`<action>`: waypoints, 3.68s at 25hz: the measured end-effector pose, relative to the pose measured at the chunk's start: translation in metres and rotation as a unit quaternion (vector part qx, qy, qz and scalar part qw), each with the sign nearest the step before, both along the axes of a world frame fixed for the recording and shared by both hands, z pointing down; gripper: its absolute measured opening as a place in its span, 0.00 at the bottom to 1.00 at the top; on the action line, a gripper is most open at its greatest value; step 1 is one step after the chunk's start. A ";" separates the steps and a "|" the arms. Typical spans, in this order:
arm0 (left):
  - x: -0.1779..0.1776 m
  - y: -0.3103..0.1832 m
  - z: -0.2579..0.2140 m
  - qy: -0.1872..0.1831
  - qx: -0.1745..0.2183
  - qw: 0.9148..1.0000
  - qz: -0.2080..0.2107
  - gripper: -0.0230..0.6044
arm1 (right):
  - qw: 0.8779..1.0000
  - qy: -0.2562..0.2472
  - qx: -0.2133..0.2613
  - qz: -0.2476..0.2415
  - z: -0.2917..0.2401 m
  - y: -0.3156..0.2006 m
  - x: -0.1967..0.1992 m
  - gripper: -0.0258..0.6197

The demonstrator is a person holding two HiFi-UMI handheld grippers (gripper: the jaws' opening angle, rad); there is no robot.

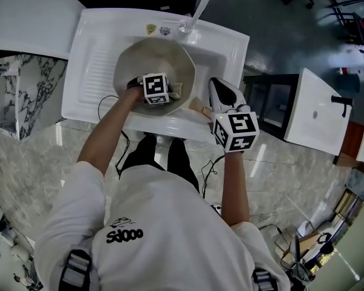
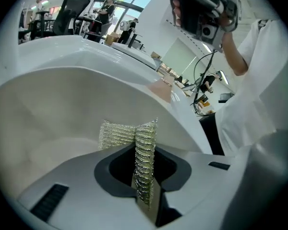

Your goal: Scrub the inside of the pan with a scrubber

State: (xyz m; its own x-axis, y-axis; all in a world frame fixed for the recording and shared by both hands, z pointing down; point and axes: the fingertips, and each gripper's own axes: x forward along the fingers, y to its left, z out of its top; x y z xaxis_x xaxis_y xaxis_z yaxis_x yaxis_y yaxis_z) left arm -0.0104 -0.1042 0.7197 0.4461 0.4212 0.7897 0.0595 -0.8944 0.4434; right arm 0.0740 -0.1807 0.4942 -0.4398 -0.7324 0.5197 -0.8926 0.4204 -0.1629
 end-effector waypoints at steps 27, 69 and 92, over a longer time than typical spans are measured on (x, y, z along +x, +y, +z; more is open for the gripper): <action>-0.033 -0.163 -0.008 -0.061 0.262 0.946 -0.179 0.14 | 1.000 -0.021 0.000 -0.021 0.004 0.001 -0.010 0.05; -0.091 0.019 0.014 -0.157 -0.033 0.981 0.111 0.14 | 0.999 -0.009 -0.031 -0.016 0.016 0.018 -0.021 0.05; -0.125 -0.077 0.026 -0.245 0.110 0.960 0.079 0.14 | 0.999 -0.025 -0.047 -0.012 0.024 0.024 -0.025 0.05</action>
